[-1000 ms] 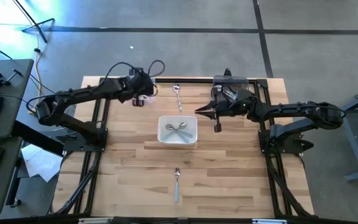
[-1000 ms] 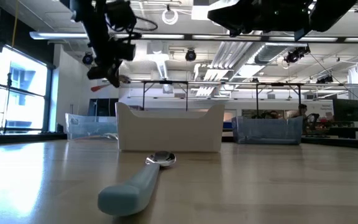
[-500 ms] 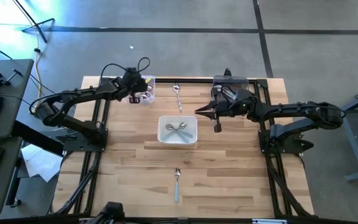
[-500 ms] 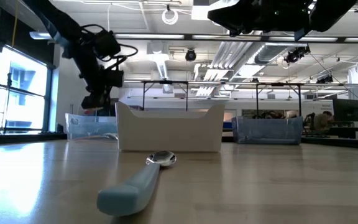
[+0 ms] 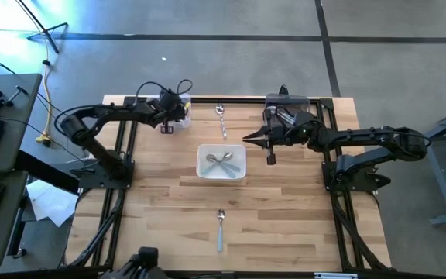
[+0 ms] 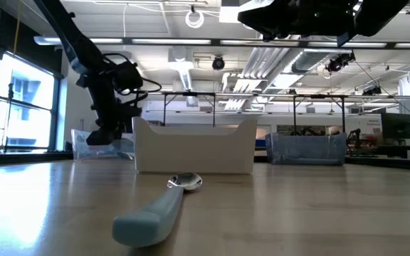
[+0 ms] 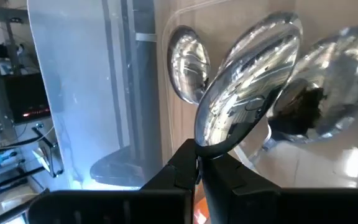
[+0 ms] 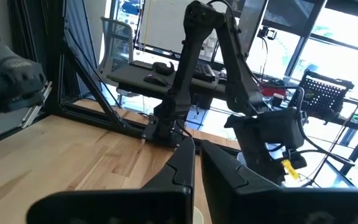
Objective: Sort silverware by color (type)
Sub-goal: Put the orange spoon into the transparent bin, then put the blue patterned spoon into the black bin
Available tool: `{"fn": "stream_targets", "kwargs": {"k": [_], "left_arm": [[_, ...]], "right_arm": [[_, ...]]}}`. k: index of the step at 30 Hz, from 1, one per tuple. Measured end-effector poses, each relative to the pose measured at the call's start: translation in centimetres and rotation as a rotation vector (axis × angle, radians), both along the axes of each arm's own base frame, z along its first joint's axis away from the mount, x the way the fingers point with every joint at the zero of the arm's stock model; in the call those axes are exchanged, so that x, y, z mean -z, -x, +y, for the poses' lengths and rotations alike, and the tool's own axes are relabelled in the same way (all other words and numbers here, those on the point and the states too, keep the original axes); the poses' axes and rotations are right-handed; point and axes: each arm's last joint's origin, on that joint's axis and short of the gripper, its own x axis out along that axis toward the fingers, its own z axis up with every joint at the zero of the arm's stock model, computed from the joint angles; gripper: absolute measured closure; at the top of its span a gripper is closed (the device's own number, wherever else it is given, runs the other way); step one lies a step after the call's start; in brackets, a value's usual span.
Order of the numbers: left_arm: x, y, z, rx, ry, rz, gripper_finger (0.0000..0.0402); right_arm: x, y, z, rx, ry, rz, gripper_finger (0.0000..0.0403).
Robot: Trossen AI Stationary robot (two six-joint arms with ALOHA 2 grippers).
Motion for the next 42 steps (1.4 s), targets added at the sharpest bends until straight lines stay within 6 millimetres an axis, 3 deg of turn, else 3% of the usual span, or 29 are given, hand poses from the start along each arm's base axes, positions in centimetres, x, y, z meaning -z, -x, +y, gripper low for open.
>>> {"fn": "stream_targets", "kwargs": {"k": [10,15,19,25,30,37,42], "left_arm": [[-0.3,-0.5,-0.5,0.002,-0.048,0.023,0.0324],[-1.7,-0.7,-1.1,-0.021,-0.131,0.031,0.0295],[-3.0,-0.6,-1.6,-0.128,-0.18,-0.075,0.029],[-4.7,-0.2,-3.5,-0.315,-0.187,-0.239,0.0302],[-6.1,-0.6,-5.6,-0.401,-0.113,-0.487,0.0329],[-5.0,-1.3,-8.5,-0.259,0.056,-0.836,0.0384],[-5.2,-1.8,-11.4,-0.164,0.148,-0.901,0.0398]], "right_arm": [[0.2,0.0,0.0,0.0,0.016,0.013,0.0393],[0.1,0.0,0.0,0.0,0.018,0.012,0.0393],[0.1,0.0,0.0,0.0,0.015,0.013,0.0393],[0.3,0.0,0.0,0.011,0.008,0.026,0.0393],[0.6,0.0,-0.5,0.159,-0.002,0.058,0.0396],[1.9,-0.9,-1.3,0.261,-0.067,0.108,0.0396],[2.6,-1.6,-2.5,0.334,-0.071,0.137,0.0396]]}}
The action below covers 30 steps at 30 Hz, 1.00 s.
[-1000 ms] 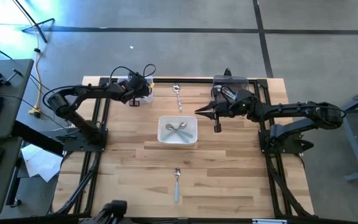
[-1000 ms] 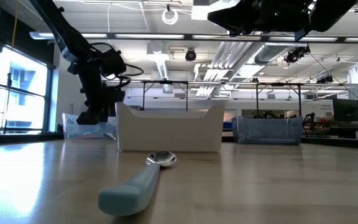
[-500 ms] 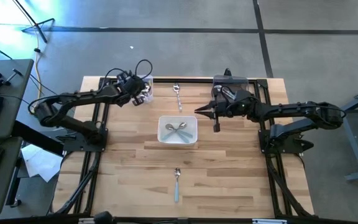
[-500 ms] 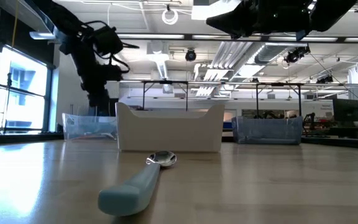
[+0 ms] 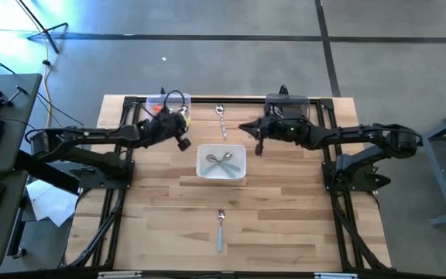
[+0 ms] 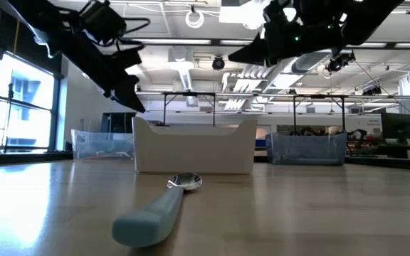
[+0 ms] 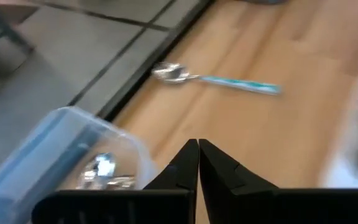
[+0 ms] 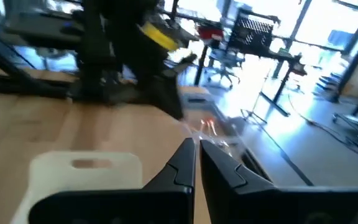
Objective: Sort silverware by color (type)
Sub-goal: Put the blue patterned spoon into the black bin
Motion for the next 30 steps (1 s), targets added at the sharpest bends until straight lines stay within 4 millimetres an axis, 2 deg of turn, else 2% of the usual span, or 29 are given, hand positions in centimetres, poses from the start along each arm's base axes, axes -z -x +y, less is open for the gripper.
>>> {"fn": "stream_targets", "kwargs": {"k": [8,11,15,20,23,27,30], "left_arm": [[-1.4,-0.7,-5.3,0.048,0.087,-0.068,0.0401],[-0.3,-0.5,-6.7,0.053,0.111,-0.112,0.0401],[1.6,0.0,-7.4,0.08,0.118,-0.227,0.0401],[3.3,1.2,-7.1,0.121,0.129,-0.397,0.0401],[4.1,2.1,-6.8,0.135,0.133,-0.464,0.0401],[4.8,2.7,-6.7,0.131,0.128,-0.483,0.0401],[4.9,2.9,-6.7,0.132,0.113,-0.47,0.0401]], "right_arm": [[0.4,0.3,-1.1,0.059,-0.101,0.016,0.0394],[0.5,0.4,-1.4,0.123,-0.156,0.008,0.0379],[0.6,0.2,-1.6,0.196,-0.275,0.069,0.0344],[0.3,-2.8,-2.7,0.281,-0.418,0.196,0.0303],[0.3,-5.1,-4.6,0.349,-0.505,0.295,0.0283],[0.9,-8.2,-7.3,0.482,-0.585,0.433,0.0255],[1.7,-10.4,-8.4,0.568,-0.613,0.512,0.0232]]}}
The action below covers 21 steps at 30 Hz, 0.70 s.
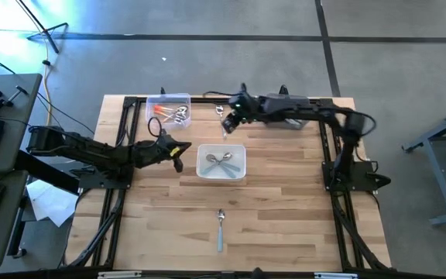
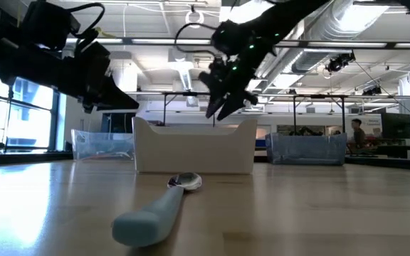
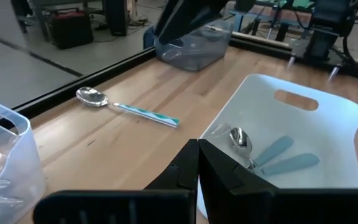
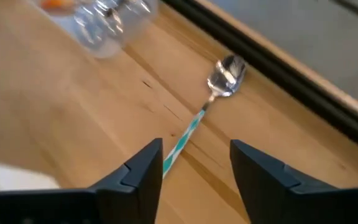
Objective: Sort silverware by color (type)
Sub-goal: Put the blue patterned spoon into the black bin
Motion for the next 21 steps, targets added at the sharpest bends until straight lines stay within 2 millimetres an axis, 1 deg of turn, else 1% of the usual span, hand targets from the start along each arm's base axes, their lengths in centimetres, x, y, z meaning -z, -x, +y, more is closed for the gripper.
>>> {"fn": "stream_targets", "kwargs": {"k": [4,8,12,16,18,21], "left_arm": [[0.0,0.0,0.0,0.0,0.0,0.002,0.0401],[0.1,0.0,-0.1,0.008,0.002,0.009,0.0401],[0.1,0.0,-0.4,0.023,0.003,0.01,0.0401],[0.1,0.0,-0.7,0.039,0.003,0.01,0.0401],[0.1,0.0,-0.7,0.043,0.003,0.01,0.0401],[0.1,0.0,-0.8,0.046,0.003,0.01,0.0401]], "right_arm": [[1.6,-2.5,-1.3,0.07,-0.056,0.056,0.0208],[3.4,-4.2,-2.1,0.13,-0.109,0.103,0.0202],[5.6,-5.0,-2.5,0.208,-0.145,0.183,0.0205],[7.6,-5.7,-2.3,0.224,-0.176,0.21,0.0207],[8.3,-5.9,-2.2,0.242,-0.168,0.212,0.0208],[8.6,-6.0,-1.8,0.275,-0.148,0.226,0.0208]]}}
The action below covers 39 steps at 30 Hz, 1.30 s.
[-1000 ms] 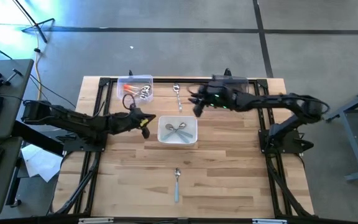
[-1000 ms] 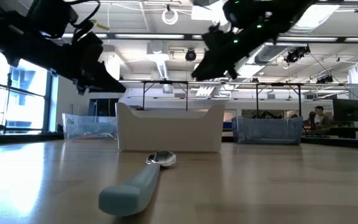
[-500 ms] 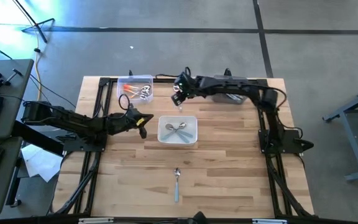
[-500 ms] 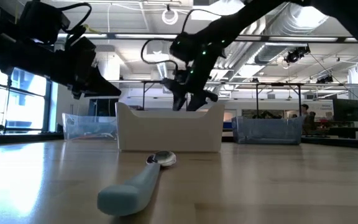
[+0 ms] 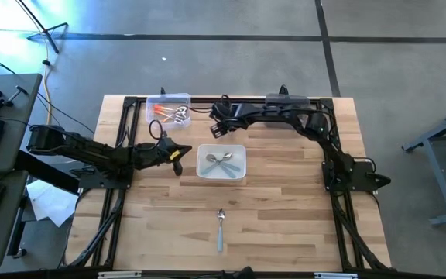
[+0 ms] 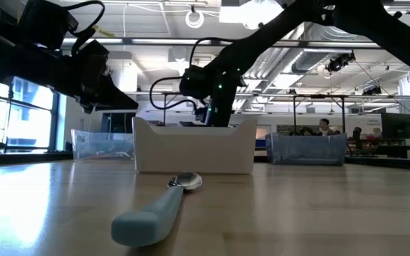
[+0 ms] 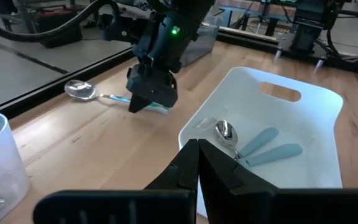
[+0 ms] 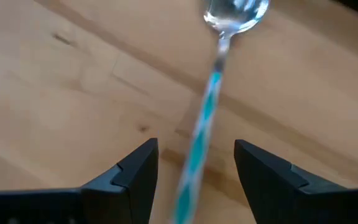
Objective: Sort silverware by color (type)
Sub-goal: Put the blue patterned spoon into the black bin
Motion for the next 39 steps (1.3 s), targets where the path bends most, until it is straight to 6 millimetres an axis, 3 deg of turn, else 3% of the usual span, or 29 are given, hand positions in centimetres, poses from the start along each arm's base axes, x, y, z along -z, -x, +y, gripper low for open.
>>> {"fn": "stream_targets", "kwargs": {"k": [10,21,24,32,39], "left_arm": [[0.1,0.0,0.0,-0.005,0.015,0.005,0.0401],[0.3,0.1,0.0,-0.007,0.022,0.022,0.0401],[0.3,0.1,0.0,-0.007,0.022,0.028,0.0402],[0.4,0.1,0.0,-0.006,0.023,0.029,0.0402],[0.2,0.1,-0.1,0.012,0.062,-0.01,0.0402]], "right_arm": [[0.2,0.8,-0.6,-0.012,-0.015,0.062,0.0219],[-0.7,3.3,-3.2,-0.233,-0.12,0.17,0.0375],[-2.3,3.8,-3.5,-0.299,-0.109,0.171,0.0393],[-6.6,5.2,-3.6,-0.475,-0.129,0.09,0.0387],[-12.1,6.6,-0.3,-0.652,-0.145,-0.147,0.039]]}}
